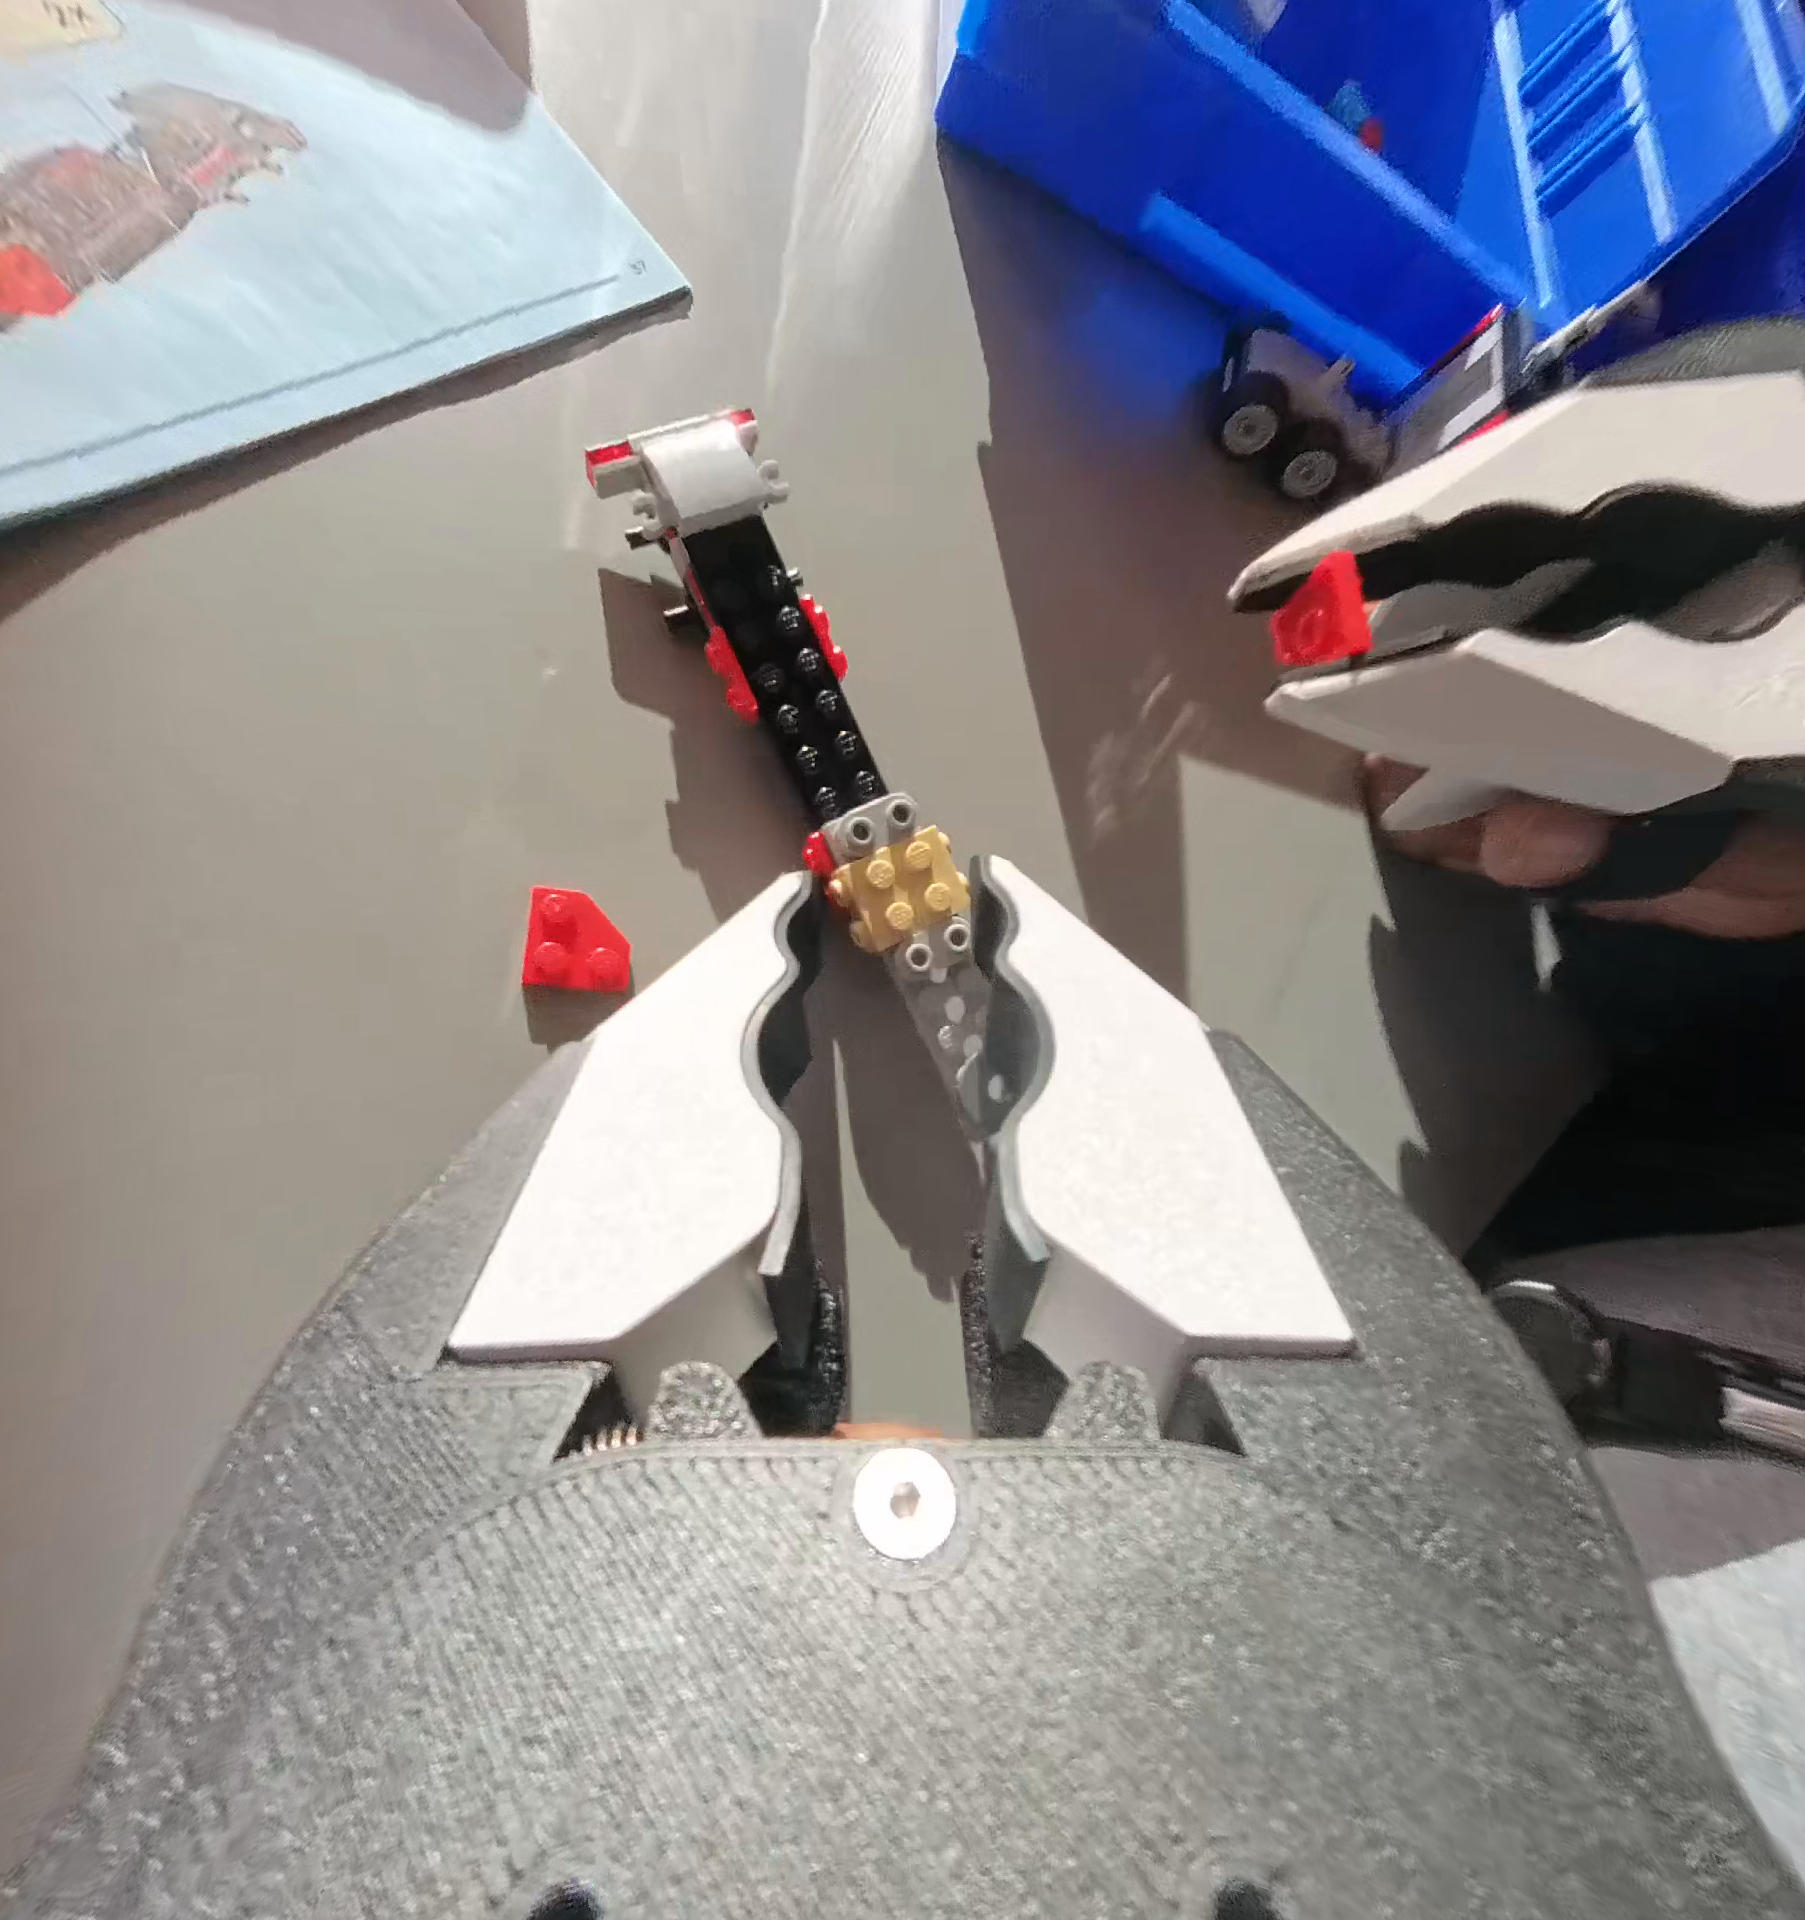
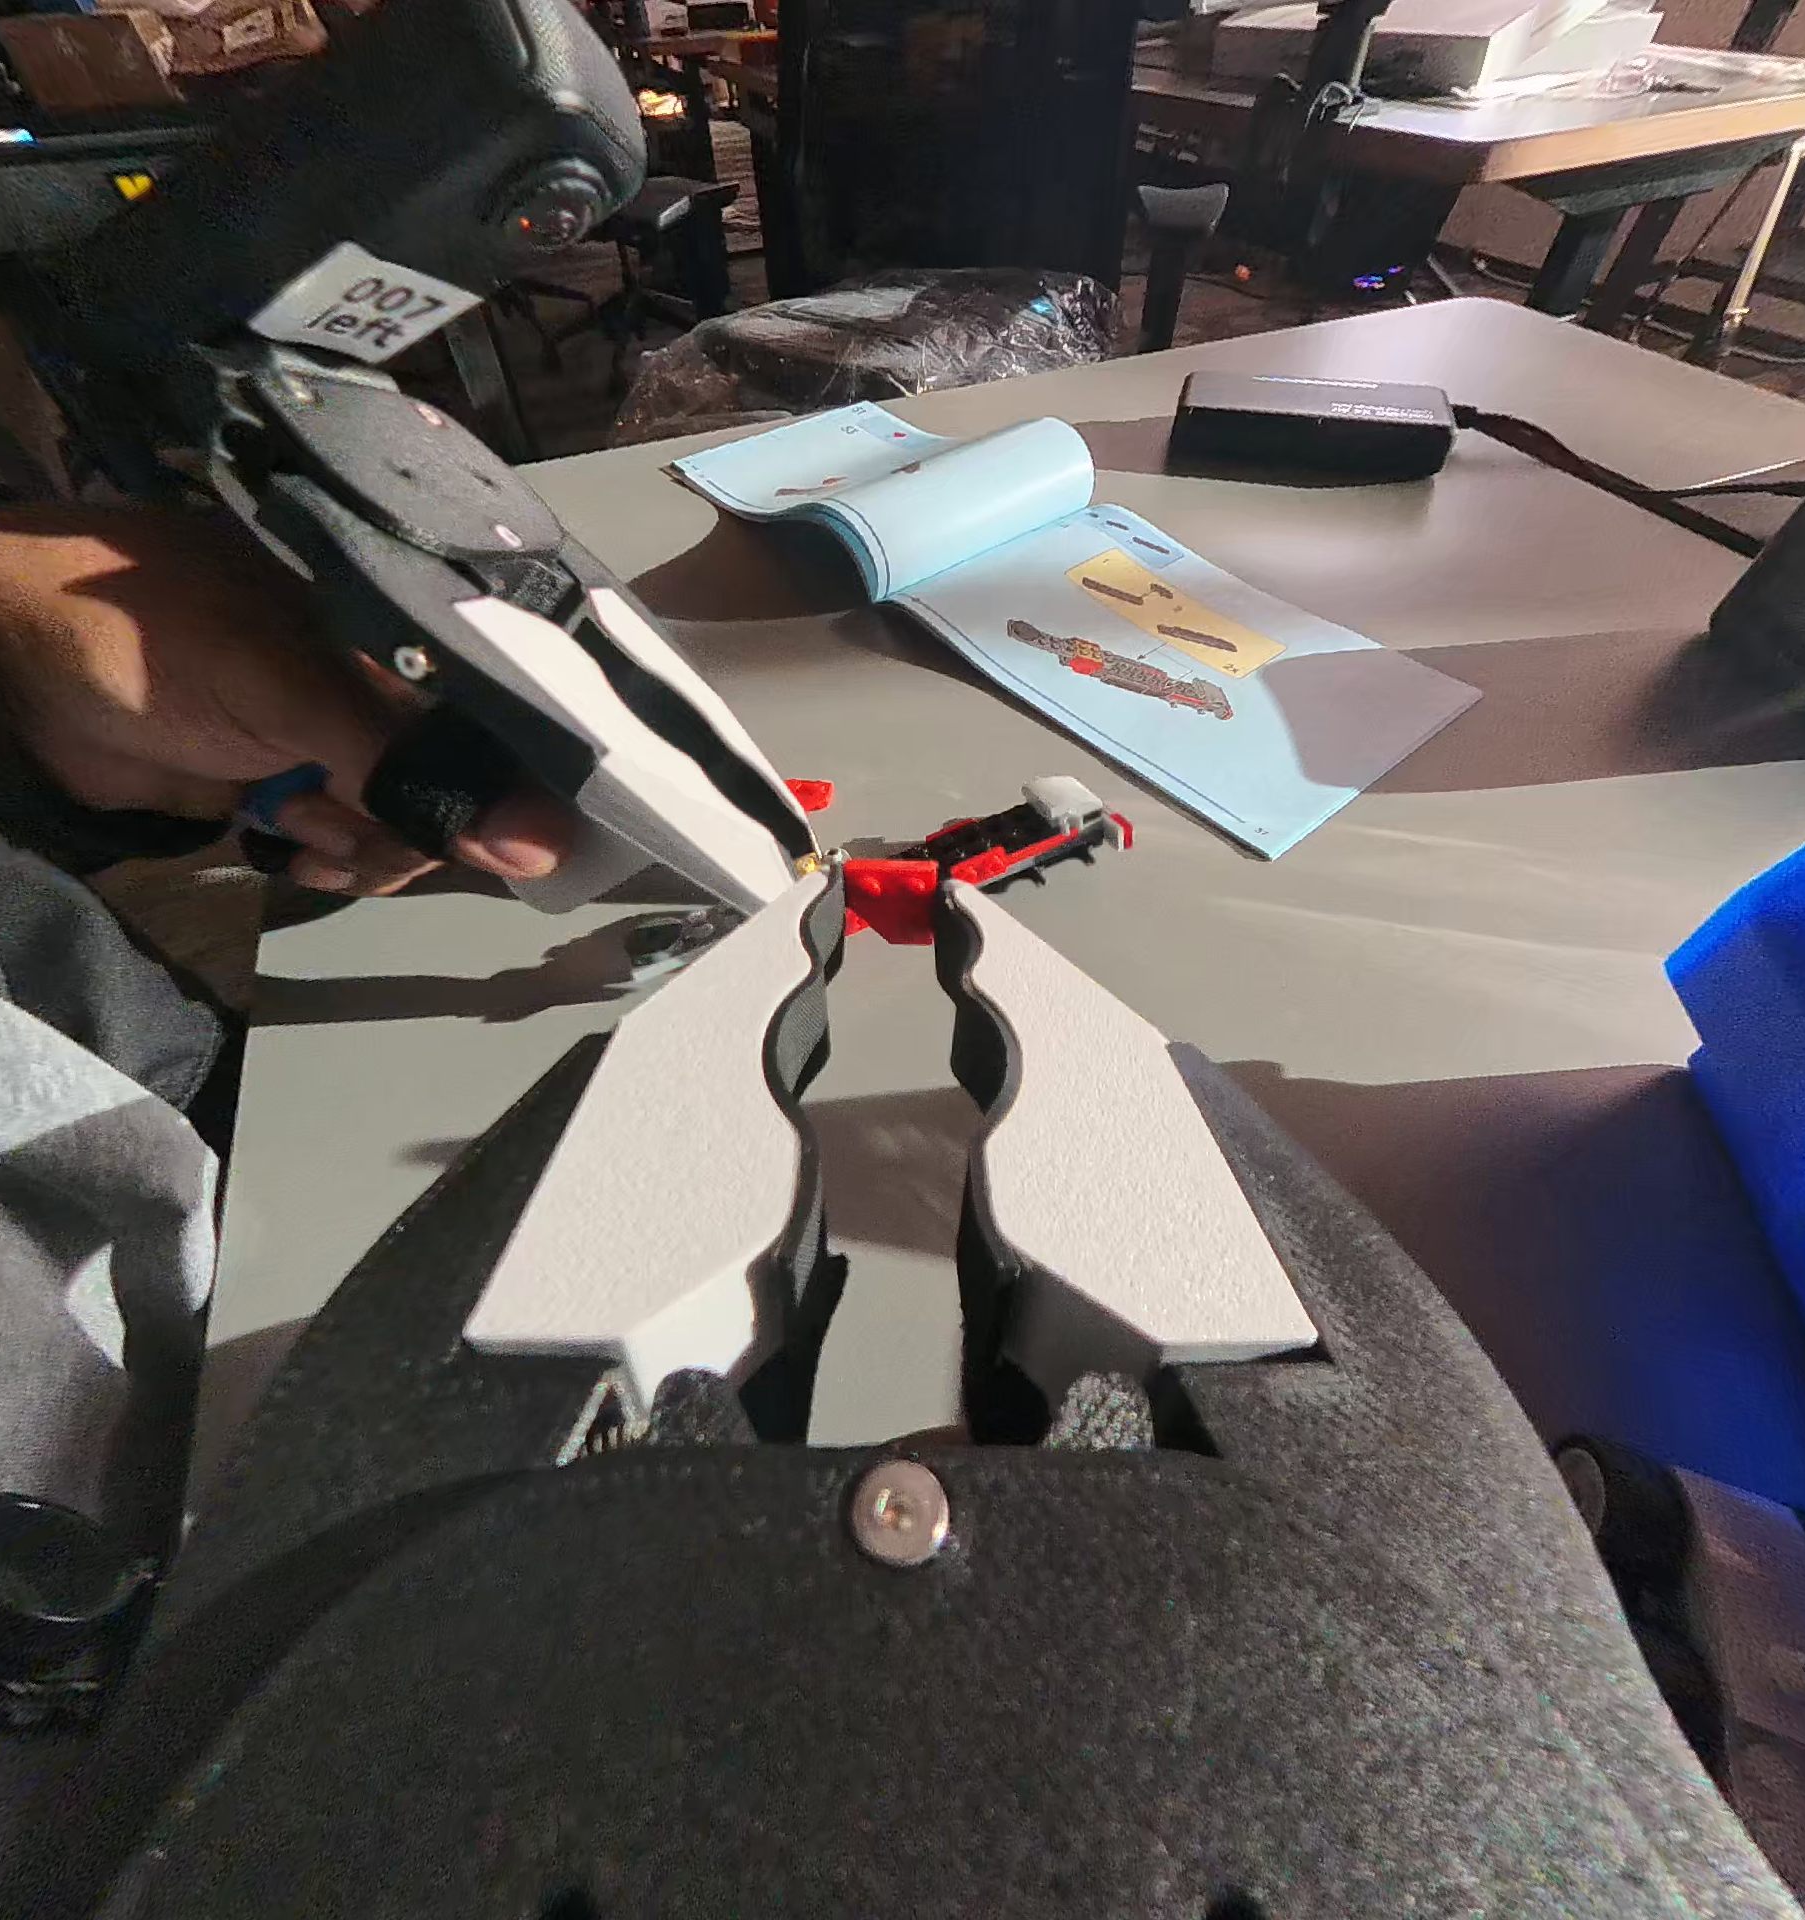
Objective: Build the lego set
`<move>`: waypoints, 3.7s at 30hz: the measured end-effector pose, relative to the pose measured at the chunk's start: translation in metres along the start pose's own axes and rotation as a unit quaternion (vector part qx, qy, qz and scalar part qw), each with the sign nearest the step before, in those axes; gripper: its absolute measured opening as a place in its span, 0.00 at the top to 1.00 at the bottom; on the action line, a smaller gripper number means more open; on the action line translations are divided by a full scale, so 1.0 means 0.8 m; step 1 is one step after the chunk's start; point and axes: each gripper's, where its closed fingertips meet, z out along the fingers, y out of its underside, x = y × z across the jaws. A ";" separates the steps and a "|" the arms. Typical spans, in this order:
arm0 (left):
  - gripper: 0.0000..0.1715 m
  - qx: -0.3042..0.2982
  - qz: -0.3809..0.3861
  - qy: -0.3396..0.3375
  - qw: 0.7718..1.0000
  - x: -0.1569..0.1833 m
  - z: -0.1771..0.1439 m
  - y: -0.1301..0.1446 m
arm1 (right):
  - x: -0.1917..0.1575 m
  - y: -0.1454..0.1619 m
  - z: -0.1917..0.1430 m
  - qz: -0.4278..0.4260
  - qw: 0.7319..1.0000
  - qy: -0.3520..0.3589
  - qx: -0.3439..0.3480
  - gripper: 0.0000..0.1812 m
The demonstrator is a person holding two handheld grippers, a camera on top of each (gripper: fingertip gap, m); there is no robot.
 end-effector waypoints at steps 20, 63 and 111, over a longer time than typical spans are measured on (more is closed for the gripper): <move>0.83 0.076 -0.245 0.249 0.934 0.029 -0.026 -0.028 | -0.024 0.004 0.024 0.014 0.998 -0.058 -0.030 0.90; 0.83 0.083 -0.284 0.326 0.898 0.030 -0.039 -0.037 | -0.026 -0.017 0.043 -0.009 0.997 -0.061 -0.038 0.90; 0.83 0.042 -0.354 0.358 0.863 0.027 -0.037 -0.028 | -0.034 -0.004 0.050 0.051 0.991 -0.095 -0.084 0.90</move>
